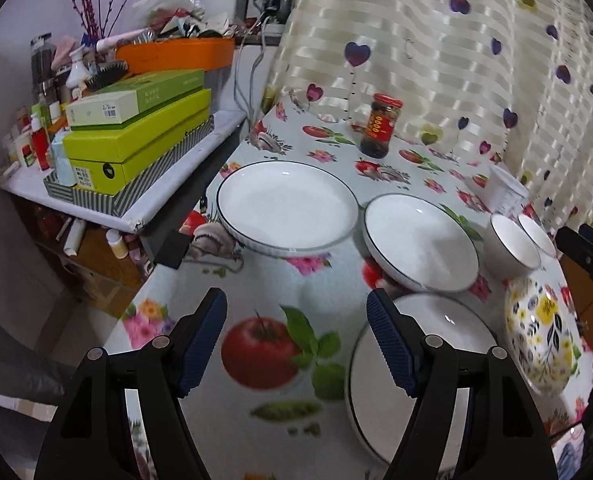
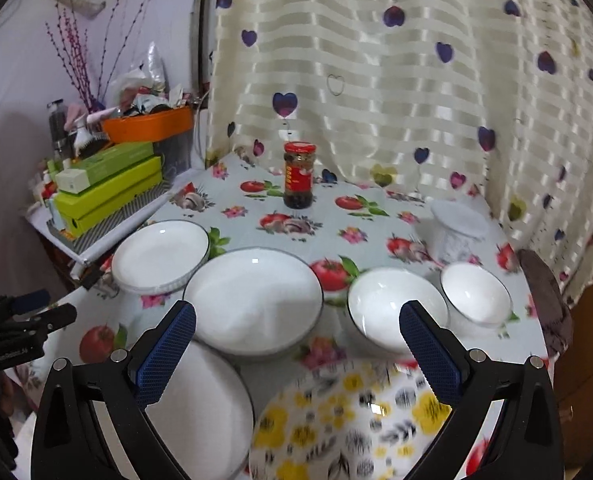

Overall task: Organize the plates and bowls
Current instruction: 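Reach both grippers to the large white plate rim and close them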

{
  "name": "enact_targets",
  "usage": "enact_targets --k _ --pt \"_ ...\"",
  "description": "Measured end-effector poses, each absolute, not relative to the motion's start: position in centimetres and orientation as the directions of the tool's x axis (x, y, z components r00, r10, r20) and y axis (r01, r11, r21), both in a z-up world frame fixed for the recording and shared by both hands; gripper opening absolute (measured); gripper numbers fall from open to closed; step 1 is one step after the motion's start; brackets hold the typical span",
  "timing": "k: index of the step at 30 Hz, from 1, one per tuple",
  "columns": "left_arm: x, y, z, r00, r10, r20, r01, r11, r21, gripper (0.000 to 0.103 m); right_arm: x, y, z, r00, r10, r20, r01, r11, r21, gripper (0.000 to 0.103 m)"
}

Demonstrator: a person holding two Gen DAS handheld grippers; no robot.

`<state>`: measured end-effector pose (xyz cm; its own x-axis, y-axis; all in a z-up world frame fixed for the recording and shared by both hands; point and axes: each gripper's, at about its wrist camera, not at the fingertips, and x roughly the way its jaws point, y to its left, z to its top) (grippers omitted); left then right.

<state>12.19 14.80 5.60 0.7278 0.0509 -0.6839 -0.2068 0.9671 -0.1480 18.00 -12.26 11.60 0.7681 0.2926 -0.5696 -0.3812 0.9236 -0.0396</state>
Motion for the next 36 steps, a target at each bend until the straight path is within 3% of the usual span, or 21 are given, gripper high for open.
enact_targets --k 5,8,13,18,23,36 --pt "14.5 17.0 5.6 0.722 0.072 -0.688 -0.243 0.958 -0.154 0.073 21.9 -10.1 11.8 0.726 0.362 -0.585 -0.453 0.891 -0.010 0.103" --pt "15.8 18.3 5.3 0.715 0.072 -0.695 -0.261 0.950 -0.170 0.073 24.8 -8.3 11.3 0.678 0.402 -0.616 -0.499 0.866 0.016 0.092" --pt "18.3 20.3 4.7 0.687 0.110 -0.719 -0.301 0.943 -0.144 0.073 29.0 -5.3 9.8 0.575 0.467 -0.672 -0.563 0.821 0.089 0.065" --pt "20.8 22.3 3.4 0.649 0.098 -0.754 -0.323 0.934 -0.156 0.073 33.0 -2.0 7.0 0.464 0.468 -0.752 -0.601 0.790 0.120 0.051" --pt "22.2 23.9 1.9 0.617 0.091 -0.782 -0.359 0.917 -0.176 0.073 36.6 0.2 4.4 0.411 0.449 -0.794 -0.598 0.789 0.136 0.046" --pt "24.8 24.4 0.1 0.582 0.024 -0.813 -0.353 0.908 -0.226 0.072 40.7 3.6 1.2 0.283 0.477 -0.832 -0.624 0.750 0.218 0.045"
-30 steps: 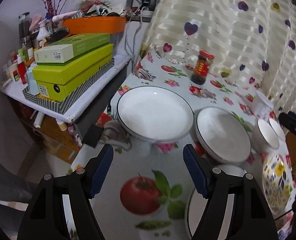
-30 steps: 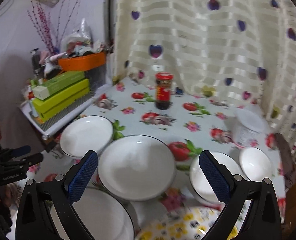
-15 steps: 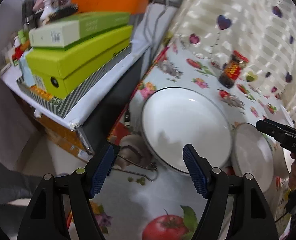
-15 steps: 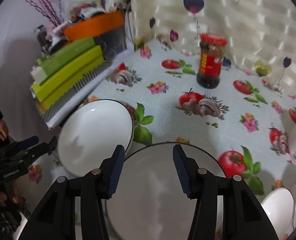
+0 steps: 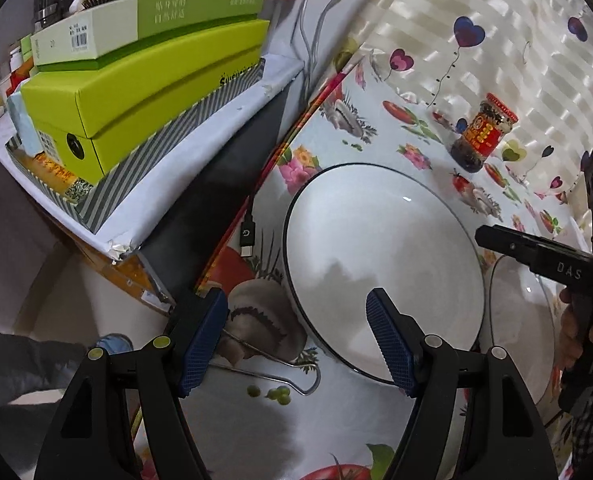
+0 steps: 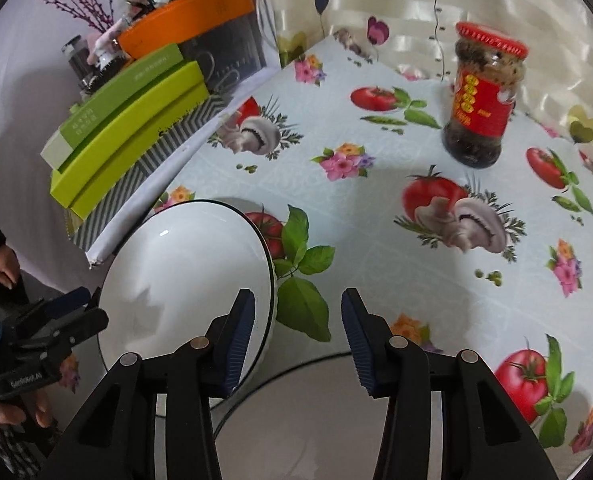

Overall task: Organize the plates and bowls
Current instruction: 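Reach both grippers to the large white plate rim and close them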

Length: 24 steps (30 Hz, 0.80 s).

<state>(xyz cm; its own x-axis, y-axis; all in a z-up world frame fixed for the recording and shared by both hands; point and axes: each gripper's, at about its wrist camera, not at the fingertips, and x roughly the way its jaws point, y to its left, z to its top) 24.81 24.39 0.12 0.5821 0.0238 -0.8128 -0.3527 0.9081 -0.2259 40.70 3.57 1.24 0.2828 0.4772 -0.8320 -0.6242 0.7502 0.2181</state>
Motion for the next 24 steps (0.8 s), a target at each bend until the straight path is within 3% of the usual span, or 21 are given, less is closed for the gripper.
enact_targets --k 9,13,18,21,24 --pt "25.3 24.0 -0.9 0.572 -0.012 -0.820 -0.338 0.907 -0.250 0.072 41.2 5.0 -0.2 0.242 0.456 -0.856 -0.632 0.744 0.217 0.045" --pt "25.1 24.2 -1.1 0.574 -0.029 -0.818 -0.336 0.903 -0.267 0.071 41.4 5.5 -1.0 0.223 0.444 -0.868 -0.629 0.745 0.220 0.028" --pt "25.0 24.3 -1.5 0.563 -0.032 -0.826 -0.354 0.893 -0.276 0.053 41.5 5.6 -1.6 0.208 0.458 -0.864 -0.623 0.743 0.244 0.025" --pt "25.1 24.2 -1.5 0.564 -0.024 -0.825 -0.352 0.897 -0.267 0.051 41.4 5.8 -1.8 0.200 0.466 -0.862 -0.627 0.737 0.253 0.023" --pt "25.3 24.1 -1.5 0.562 -0.028 -0.827 -0.346 0.900 -0.266 0.032 41.3 6.0 -1.9 0.203 0.470 -0.859 -0.625 0.738 0.255 0.023"
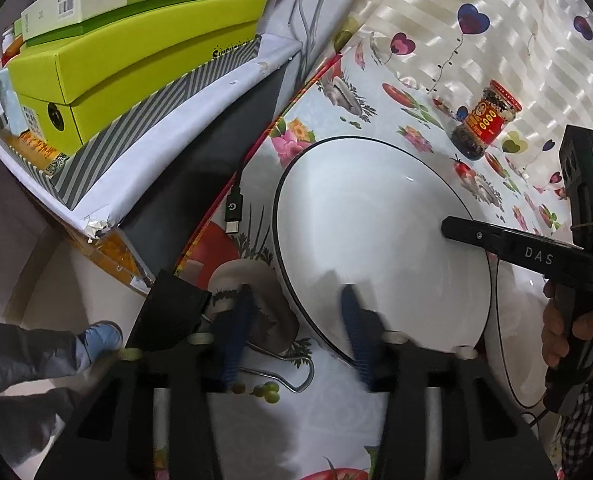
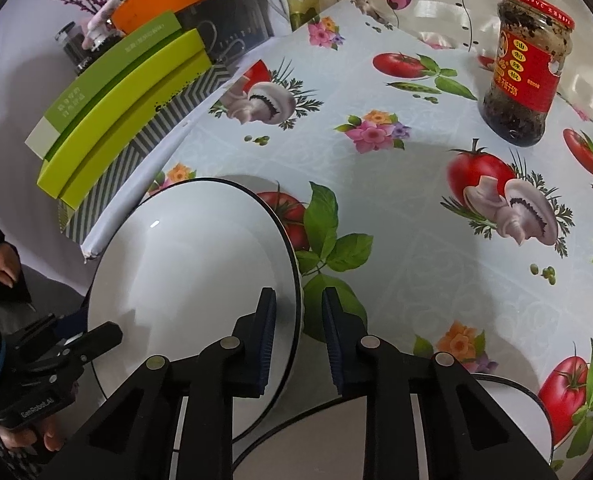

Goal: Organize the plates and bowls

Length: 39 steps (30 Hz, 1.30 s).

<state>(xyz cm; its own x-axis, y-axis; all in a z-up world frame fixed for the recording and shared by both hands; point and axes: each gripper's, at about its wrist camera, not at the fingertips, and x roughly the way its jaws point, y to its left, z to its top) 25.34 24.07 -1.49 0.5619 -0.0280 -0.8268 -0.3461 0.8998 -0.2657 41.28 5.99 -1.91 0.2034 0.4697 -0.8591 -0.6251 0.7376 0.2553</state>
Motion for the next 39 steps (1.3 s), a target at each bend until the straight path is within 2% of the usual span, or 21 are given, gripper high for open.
enact_targets --k 2,11,16,27,39 --pt "25.5 23.9 -1.4 0.570 -0.047 -0.821 -0.339 0.896 -0.287 0.025 41.2 6.1 -1.9 0.205 0.470 -0.859 -0.630 0.735 0.252 0.022" --pt "25.3 23.9 -1.4 0.576 -0.031 -0.817 -0.352 0.893 -0.282 0.024 41.1 6.2 -1.9 0.189 0.484 -0.854 -0.627 0.729 0.274 0.016" --pt "24.9 24.5 -1.7 0.596 -0.076 -0.800 -0.356 0.867 -0.347 0.024 41.3 6.1 -2.0 0.174 0.490 -0.854 -0.608 0.736 0.299 0.016" --pt "24.4 24.0 -1.5 0.595 -0.028 -0.803 -0.392 0.862 -0.321 0.024 40.2 6.1 -1.4 0.223 0.477 -0.850 -0.580 0.766 0.277 0.015" --pt "22.6 23.3 1.2 0.634 0.005 -0.774 -0.379 0.874 -0.305 0.024 37.7 5.3 1.9 0.258 0.503 -0.825 -0.590 0.758 0.278 0.015"
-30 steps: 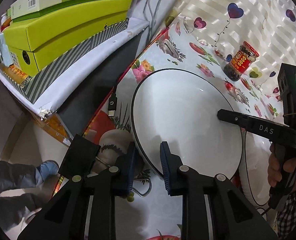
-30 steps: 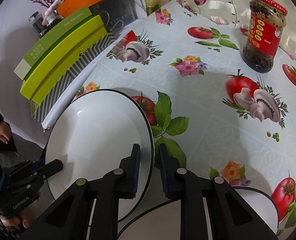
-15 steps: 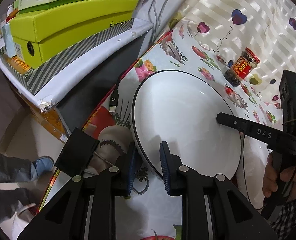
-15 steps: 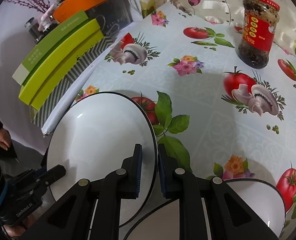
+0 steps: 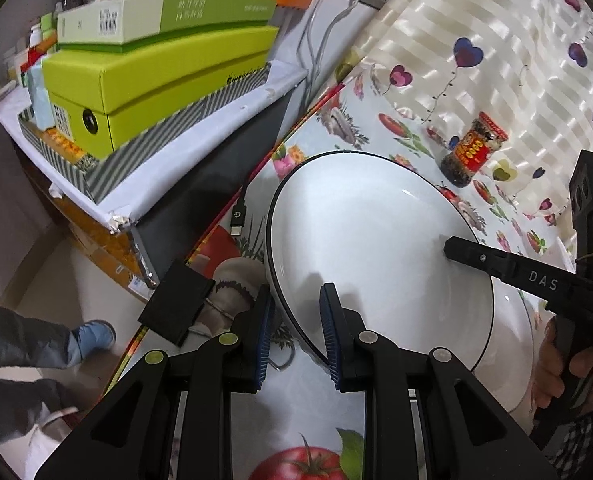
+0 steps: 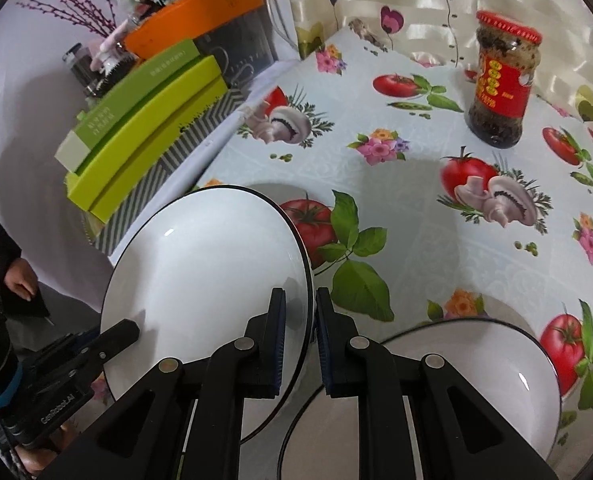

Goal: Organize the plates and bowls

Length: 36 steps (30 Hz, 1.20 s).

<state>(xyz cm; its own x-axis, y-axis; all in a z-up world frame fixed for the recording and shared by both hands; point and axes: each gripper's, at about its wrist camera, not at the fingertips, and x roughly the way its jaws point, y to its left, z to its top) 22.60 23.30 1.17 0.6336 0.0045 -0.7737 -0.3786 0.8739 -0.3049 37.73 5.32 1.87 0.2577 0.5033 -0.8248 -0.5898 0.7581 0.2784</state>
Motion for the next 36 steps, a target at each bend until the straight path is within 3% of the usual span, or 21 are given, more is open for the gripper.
enact_targets --k 15,36 --pt "18.2 19.6 5.4 0.681 -0.003 -0.732 -0.314 0.902 -0.296 0.024 31.4 0.2 6.3 0.319 0.511 -0.798 -0.557 0.782 0.279 0.015" --pt "11.9 13.4 5.5 0.699 -0.055 -0.713 -0.236 0.924 -0.301 0.024 21.9 -7.9 7.5 0.403 0.500 -0.767 -0.495 0.823 0.276 0.015"
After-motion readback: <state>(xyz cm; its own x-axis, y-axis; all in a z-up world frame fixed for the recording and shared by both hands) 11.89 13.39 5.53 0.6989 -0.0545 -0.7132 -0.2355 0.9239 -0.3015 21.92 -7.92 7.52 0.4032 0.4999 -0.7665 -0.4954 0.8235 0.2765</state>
